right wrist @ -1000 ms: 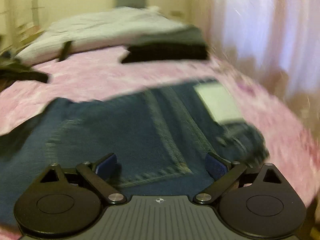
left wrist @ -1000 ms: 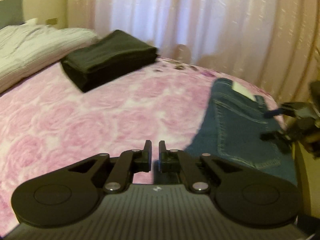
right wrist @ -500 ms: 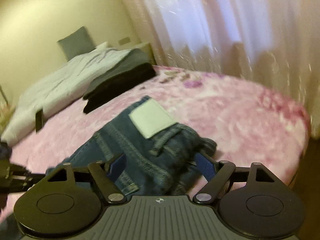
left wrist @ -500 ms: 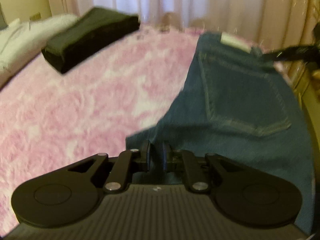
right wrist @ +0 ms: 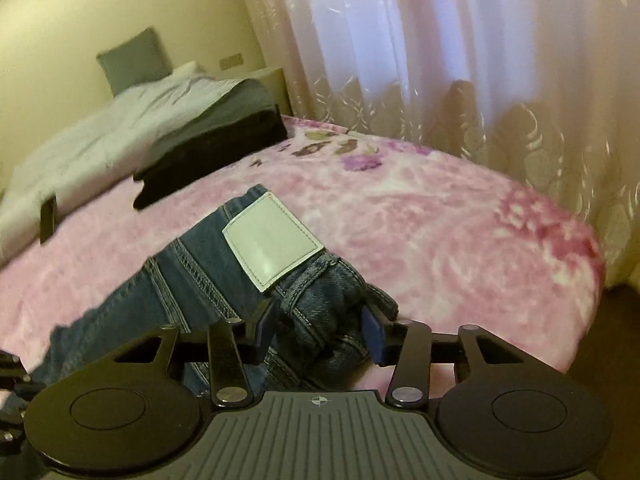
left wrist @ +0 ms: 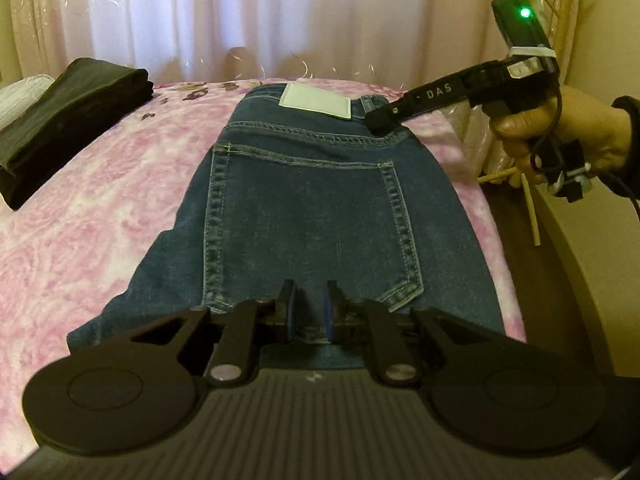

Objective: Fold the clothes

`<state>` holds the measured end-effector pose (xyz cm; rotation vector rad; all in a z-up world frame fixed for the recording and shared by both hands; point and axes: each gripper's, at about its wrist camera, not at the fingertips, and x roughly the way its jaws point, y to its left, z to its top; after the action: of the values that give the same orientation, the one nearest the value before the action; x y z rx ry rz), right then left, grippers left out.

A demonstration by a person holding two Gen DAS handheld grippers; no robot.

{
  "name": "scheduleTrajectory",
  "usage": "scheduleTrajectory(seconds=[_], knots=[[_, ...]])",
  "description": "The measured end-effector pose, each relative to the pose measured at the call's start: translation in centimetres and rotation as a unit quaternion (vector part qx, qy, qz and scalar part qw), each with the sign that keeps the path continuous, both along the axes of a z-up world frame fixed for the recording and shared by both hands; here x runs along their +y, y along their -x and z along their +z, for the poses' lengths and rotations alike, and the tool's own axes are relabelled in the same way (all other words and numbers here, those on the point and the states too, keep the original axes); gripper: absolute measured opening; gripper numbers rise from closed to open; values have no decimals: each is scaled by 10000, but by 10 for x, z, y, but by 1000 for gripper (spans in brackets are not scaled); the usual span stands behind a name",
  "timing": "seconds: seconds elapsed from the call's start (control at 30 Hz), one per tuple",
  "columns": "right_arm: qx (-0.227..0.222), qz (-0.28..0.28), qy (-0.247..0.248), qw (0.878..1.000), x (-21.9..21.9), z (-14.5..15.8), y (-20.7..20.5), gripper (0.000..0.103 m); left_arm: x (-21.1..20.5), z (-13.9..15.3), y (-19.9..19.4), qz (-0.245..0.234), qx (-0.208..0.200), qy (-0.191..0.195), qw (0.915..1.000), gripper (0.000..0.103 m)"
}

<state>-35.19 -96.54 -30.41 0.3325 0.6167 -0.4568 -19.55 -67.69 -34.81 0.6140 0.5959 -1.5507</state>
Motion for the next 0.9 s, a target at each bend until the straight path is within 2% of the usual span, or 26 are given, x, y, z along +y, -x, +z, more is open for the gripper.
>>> scheduleTrajectory(seconds=[0.07, 0.1, 0.17, 0.23, 0.3, 0.43, 0.47, 0.5, 0.53, 0.6, 0.67, 0.7, 0.77, 0.83, 0.87, 0.9], knots=[[78, 99, 360, 9993, 11, -1, -4, 48, -1, -1, 3, -21, -126, -15, 9999, 9], [57, 107, 389, 9992, 13, -3, -4, 51, -1, -1, 2, -7, -128, -20, 9999, 9], [-79, 24, 288, 9996, 11, -4, -2, 51, -1, -1, 3, 20, -121, -25, 9999, 9], [-122, 62, 429, 9990, 16, -3, -1, 51, 2, -2, 5, 18, -165, -24, 9999, 9], [-183, 114, 177, 9996, 16, -6, -2, 51, 3, -3, 6, 20, -191, -28, 9998, 9], [-477, -143, -655, 9966, -5, -14, 3, 49, 1, -3, 5, 71, -155, 0, 9999, 9], [-563, -221, -870, 9944, -13, -15, 6, 31, 1, -2, 5, 69, -141, 29, 9999, 9], [-648, -299, -1084, 9915, -20, -16, 8, 21, 1, -1, 6, 67, -128, 57, 9999, 9], [-747, -305, -1178, 9898, -24, -13, 11, 18, 1, 0, 6, 64, -115, 86, 9999, 9], [-995, -205, -823, 9914, -18, 10, 19, 13, 1, 3, 8, 9, -17, 215, 9998, 9], [-1200, -139, -345, 9921, -6, 26, 28, 13, -2, 3, 11, -21, -10, 249, 9997, 9], [-1151, -139, -210, 9930, -2, 26, 28, 13, -4, 1, 11, -22, -8, 213, 9998, 9], [-814, -192, -357, 9959, -9, 1, 23, 13, -8, -5, 11, -7, 17, 145, 9999, 9], [-719, -235, -616, 9952, -19, -21, 24, 17, -7, -7, 10, 24, 49, 144, 9999, 9], [-691, -265, -590, 9955, -19, -22, 26, 19, -5, -6, 9, 41, 54, 133, 9999, 9], [-673, -299, -482, 9961, -15, -18, 27, 26, 1, -4, 8, 79, 38, 122, 9999, 9]])
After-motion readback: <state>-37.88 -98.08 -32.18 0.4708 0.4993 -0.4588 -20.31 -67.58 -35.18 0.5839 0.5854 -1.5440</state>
